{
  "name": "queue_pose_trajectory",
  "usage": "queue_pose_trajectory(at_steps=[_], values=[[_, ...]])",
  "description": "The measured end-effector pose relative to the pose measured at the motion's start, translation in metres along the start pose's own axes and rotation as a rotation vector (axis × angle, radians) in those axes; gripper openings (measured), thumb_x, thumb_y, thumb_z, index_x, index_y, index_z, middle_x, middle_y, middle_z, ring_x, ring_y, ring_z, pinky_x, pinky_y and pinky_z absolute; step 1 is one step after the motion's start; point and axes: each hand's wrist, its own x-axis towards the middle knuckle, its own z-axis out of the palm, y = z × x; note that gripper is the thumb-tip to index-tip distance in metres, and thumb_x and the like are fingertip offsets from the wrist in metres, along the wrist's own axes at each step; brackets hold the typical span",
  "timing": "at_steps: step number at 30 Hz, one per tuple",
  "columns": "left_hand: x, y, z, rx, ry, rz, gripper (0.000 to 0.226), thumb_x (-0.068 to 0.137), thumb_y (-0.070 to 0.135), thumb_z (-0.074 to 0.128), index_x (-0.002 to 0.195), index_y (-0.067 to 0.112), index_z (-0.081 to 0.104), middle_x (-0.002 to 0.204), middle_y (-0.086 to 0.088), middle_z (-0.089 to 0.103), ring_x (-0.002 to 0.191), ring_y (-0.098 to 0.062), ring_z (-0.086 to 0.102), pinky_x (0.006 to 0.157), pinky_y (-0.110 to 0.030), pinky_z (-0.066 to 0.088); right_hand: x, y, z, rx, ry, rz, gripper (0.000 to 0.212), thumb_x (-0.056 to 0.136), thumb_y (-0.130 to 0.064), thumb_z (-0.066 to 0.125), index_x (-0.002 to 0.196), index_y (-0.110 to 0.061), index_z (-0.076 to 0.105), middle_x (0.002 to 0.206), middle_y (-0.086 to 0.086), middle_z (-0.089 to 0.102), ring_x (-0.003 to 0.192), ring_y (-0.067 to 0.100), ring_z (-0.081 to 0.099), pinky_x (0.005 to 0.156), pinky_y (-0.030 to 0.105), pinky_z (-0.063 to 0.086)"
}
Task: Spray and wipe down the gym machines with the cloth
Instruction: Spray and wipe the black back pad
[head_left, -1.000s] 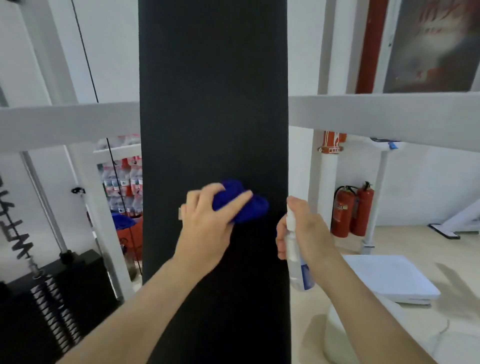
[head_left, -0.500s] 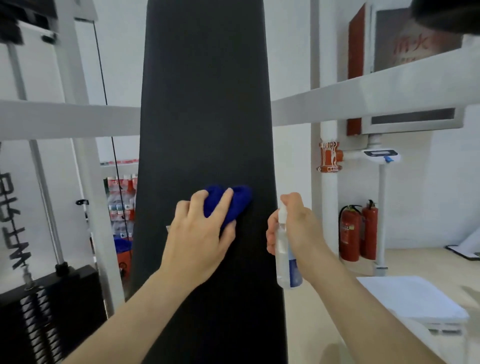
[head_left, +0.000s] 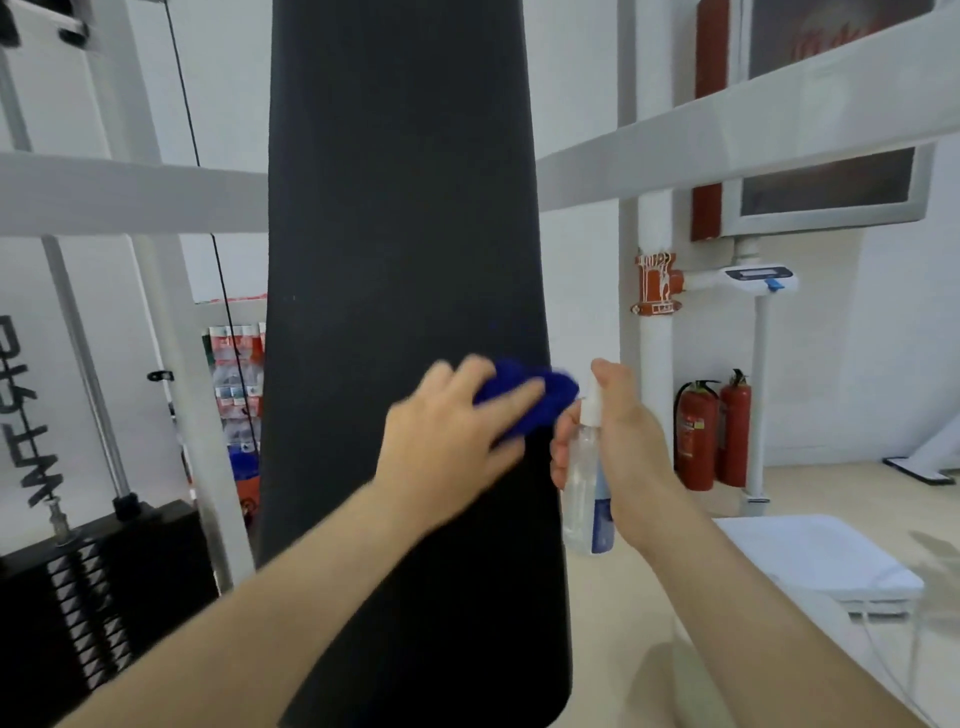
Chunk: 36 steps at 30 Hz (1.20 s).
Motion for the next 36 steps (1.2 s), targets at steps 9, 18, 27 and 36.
queue_pose_trajectory(at_steps=[9,18,27,36], values=[[-0.013,-0.030,-0.005,0.126,0.041,0.251,0.043,0.085,0.034,0.054,0.127,0.033,0.059,0.107,-0.012,0.061,0.081,-0.032,0.056,0.050,-0.036,0.052,-0.020,0.020,-0.006,-0.216,0.009,-0.019,0.060,0.096,-0.048,0.039,0.058,-0.006,0.056,0.052,0.010,0.055,0.048,0.021,0.054,0.052,0.030,0.050],[-0.052,0.003,0.008,-0.024,0.020,0.105,0.050,0.086,0.043,0.049,0.132,0.029,0.058,0.115,-0.010,0.056,0.087,-0.028,0.051,0.061,-0.035,0.051,-0.035,0.043,-0.030,-0.267,0.049,-0.081,0.062,0.098,-0.040,0.035,0.047,-0.009,0.053,0.045,0.009,0.053,0.041,0.021,0.050,0.054,0.031,0.045],[-0.177,0.010,0.013,-0.116,-0.260,0.375,0.061,0.070,0.038,0.082,0.126,0.034,0.059,0.121,-0.003,0.044,0.095,-0.019,0.044,0.070,-0.032,0.053,-0.090,0.119,-0.055,-0.397,-0.057,0.149,0.061,0.097,-0.043,0.034,0.053,-0.005,0.053,0.048,0.012,0.053,0.042,0.020,0.049,0.049,0.024,0.045],[-0.195,0.027,0.003,-0.111,-0.428,0.453,0.066,0.072,0.027,0.081,0.131,0.033,0.052,0.124,-0.004,0.048,0.103,-0.019,0.052,0.081,-0.034,0.055,-0.120,0.148,-0.058,-0.340,-0.084,0.148,0.062,0.100,-0.038,0.038,0.047,-0.008,0.051,0.046,0.008,0.052,0.042,0.016,0.049,0.049,0.024,0.045]])
